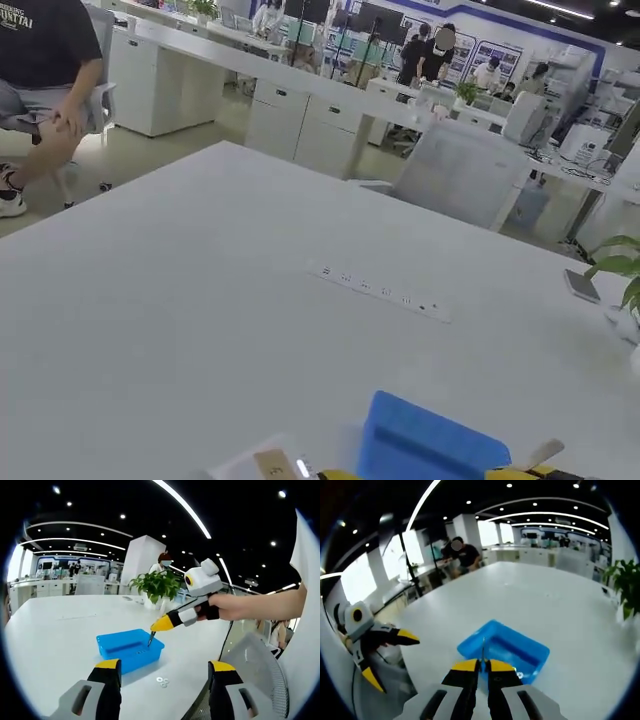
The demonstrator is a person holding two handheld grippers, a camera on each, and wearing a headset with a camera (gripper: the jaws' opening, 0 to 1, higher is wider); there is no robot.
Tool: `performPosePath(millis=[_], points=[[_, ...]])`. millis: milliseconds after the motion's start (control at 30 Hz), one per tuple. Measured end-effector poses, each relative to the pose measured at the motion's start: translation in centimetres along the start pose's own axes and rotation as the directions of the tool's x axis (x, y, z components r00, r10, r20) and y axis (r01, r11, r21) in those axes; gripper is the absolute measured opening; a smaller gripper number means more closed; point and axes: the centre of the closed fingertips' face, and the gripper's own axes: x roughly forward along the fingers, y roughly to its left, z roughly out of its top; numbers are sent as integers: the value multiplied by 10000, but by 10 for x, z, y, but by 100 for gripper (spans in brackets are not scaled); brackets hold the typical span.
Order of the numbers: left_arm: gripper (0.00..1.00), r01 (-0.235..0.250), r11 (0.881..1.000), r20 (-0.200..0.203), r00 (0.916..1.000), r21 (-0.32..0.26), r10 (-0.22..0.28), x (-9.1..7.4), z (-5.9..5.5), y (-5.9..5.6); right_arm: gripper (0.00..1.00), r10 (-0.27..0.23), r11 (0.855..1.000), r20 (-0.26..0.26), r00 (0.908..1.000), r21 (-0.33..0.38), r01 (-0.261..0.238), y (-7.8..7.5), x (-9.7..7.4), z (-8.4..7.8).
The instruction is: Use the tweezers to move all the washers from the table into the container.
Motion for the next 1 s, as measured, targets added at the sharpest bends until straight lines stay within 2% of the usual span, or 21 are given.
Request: performPosePath(millis=[333, 667, 1000], points=[[70, 60, 9999, -111, 9999, 105, -59, 0, -2, -1, 3, 331, 9989, -294, 9990, 332, -321, 19, 6, -24], [69, 69, 9999, -159, 9999, 148, -67, 0, -1, -3, 4, 393, 9978, -990, 9943, 562, -339, 23, 12, -58], [69, 100, 9999, -198, 9998, 41, -100, 0, -3, -2, 4, 488, 9972, -1466, 9880, 633, -399, 25, 9, -75]])
